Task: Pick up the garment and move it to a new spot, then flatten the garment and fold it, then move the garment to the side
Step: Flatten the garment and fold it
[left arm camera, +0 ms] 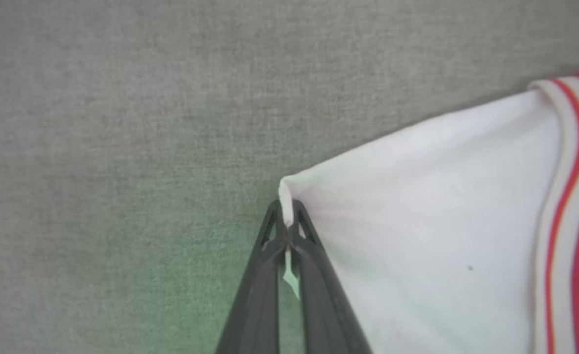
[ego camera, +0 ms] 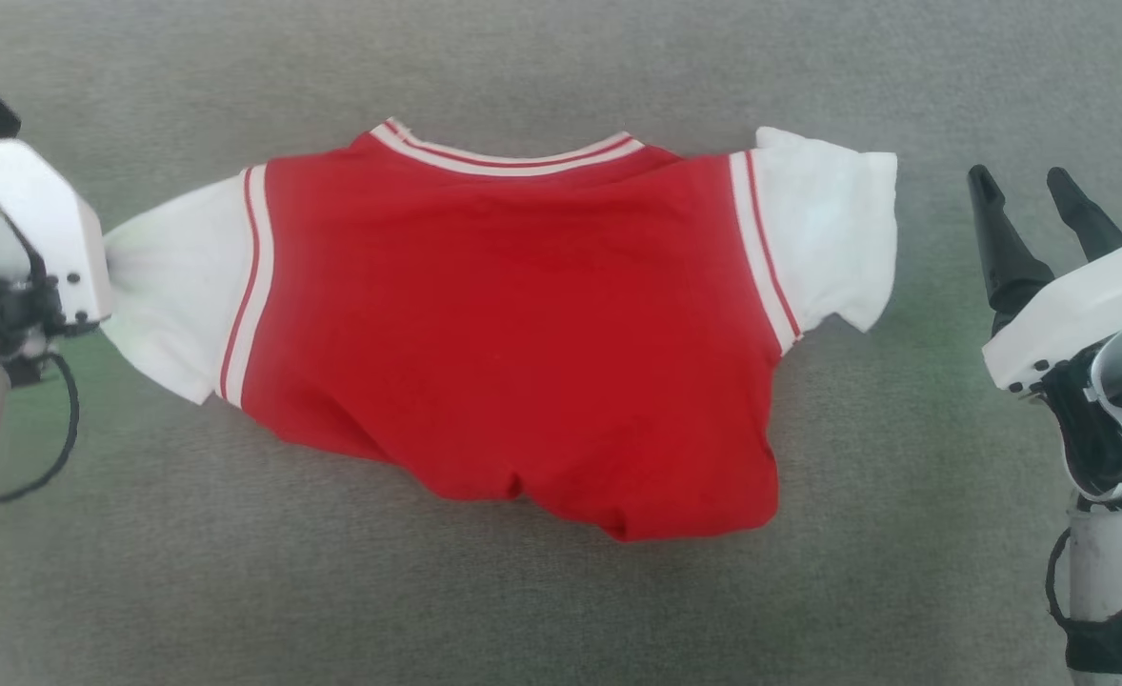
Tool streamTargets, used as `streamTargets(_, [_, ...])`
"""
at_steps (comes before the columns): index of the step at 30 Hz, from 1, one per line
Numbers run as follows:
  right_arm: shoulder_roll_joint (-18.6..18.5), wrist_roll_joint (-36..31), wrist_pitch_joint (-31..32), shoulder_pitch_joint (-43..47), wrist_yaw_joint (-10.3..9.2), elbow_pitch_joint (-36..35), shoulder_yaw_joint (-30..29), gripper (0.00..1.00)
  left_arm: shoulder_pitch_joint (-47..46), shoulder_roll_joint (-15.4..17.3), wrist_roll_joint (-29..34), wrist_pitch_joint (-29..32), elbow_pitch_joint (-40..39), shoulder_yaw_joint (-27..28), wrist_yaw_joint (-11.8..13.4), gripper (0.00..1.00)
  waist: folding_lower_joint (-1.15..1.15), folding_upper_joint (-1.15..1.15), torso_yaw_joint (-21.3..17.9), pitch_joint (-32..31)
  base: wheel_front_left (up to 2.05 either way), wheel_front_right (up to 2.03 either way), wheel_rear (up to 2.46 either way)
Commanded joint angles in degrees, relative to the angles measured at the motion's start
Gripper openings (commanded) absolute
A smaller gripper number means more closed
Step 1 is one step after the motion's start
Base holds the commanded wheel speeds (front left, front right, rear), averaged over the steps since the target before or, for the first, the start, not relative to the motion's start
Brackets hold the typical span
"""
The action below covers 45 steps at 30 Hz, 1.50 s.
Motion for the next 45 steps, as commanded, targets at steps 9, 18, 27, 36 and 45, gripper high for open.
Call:
streamTargets(9, [-0.1, -0.3, 0.5, 0.3, 0.02, -1.2, 1.0, 1.00, 6.3, -0.1, -1.4, -0.9, -2.8, 0.1, 1.0, 1.00, 0.00, 0.00, 2.2, -2.3, 0.00, 0.00, 0.00])
streamTargets(18, [0.2, -0.2, 0.3, 0.0, 0.02, -3.4, 2.6, 1.00, 3.9, 0.1, -1.0, 0.5, -6.6, -0.4, 2.2, 1.00, 0.00, 0.00, 2.1, -2.8, 0.00, 0.00, 0.00])
streamTargets(27, [0.3, 0.2, 1.3, -1.3, 0.02, -6.2, 4.2, 1.00, 1.6, -0.2, -0.3, 3.8, -5.8, -1.6, 3.2, 1.00, 0.00, 0.00, 0.4, -1.3, 0.00, 0.00, 0.00])
streamTargets(36, [0.5, 0.8, 3.7, -1.4, 0.02, -7.6, 4.0, 1.00, 2.6, -1.6, -1.7, 9.0, 0.2, -2.6, 3.1, 0.00, 0.00, 0.00, -0.7, 1.1, 0.00, 0.00, 0.00])
streamTargets(45, [-2.5, 2.5, 14.4, -7.4, 0.02, 1.2, 4.3, 1.00, -0.4, -4.2, -2.4, 7.1, 0.2, -2.8, 1.0, 0.00, 0.00, 0.00, 2.1, 2.9, 0.00, 0.00, 0.00])
